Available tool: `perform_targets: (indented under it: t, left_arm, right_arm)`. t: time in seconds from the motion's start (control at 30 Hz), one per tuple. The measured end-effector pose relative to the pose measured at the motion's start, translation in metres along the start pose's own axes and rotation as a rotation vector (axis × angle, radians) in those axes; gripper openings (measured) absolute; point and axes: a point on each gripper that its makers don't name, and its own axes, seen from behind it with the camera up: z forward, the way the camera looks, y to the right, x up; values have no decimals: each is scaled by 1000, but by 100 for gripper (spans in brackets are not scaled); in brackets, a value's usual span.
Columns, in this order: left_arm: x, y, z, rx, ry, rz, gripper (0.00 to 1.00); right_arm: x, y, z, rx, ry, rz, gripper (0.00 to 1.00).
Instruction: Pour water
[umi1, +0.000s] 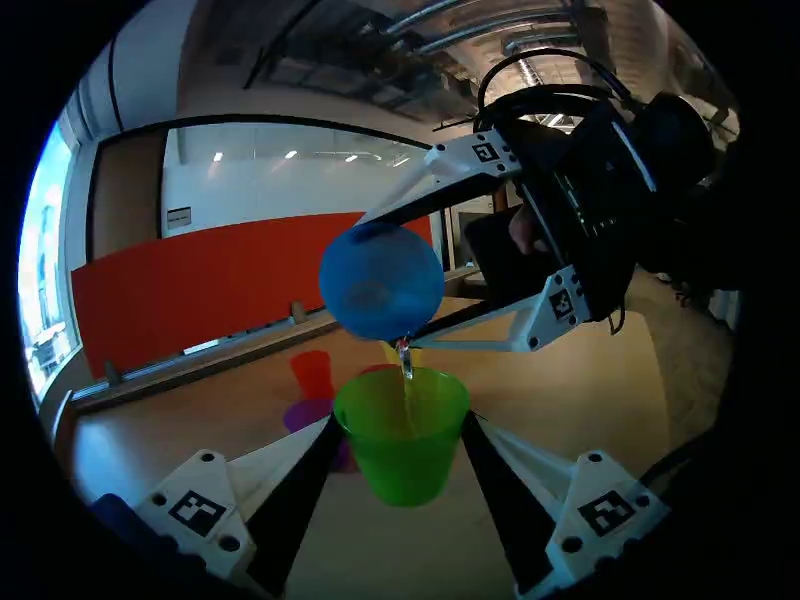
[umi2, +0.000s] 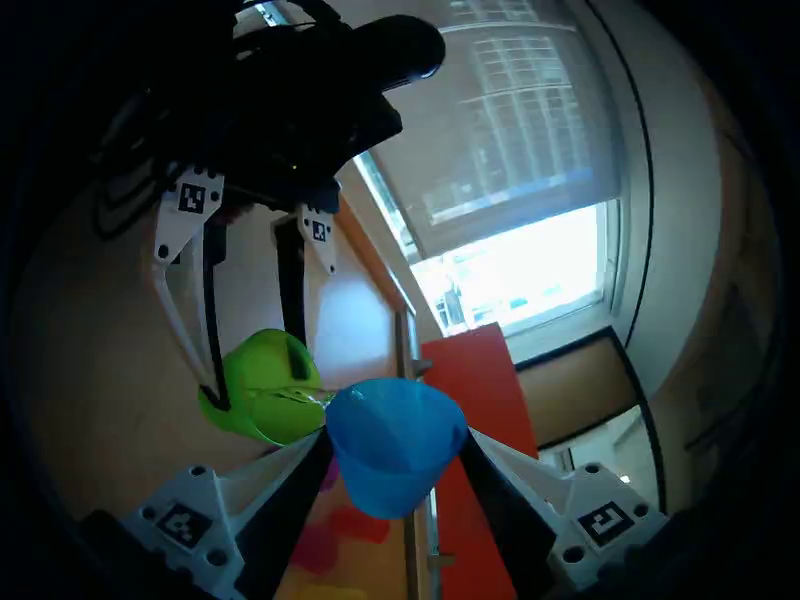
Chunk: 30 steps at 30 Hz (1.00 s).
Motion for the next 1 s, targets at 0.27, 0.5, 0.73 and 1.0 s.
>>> perform_targets:
  t: [0.27,0.5,0.73,1.0]
  left_arm:
    - [-1,0,0,0,-1,0,86]
    - [-1,0,0,1,-1,-2,86]
    - [-2,1,1,0,-1,-1,86]
    - [-2,1,2,0,0,-2,86]
  right_arm:
    - [1,1,-1,-1,-2,-28,91]
    - [0,1,-2,-4,-5,-47,91]
    - [0,0,-2,-7,-9,-73,91]
    - [2,2,-3,-15,-8,-95,91]
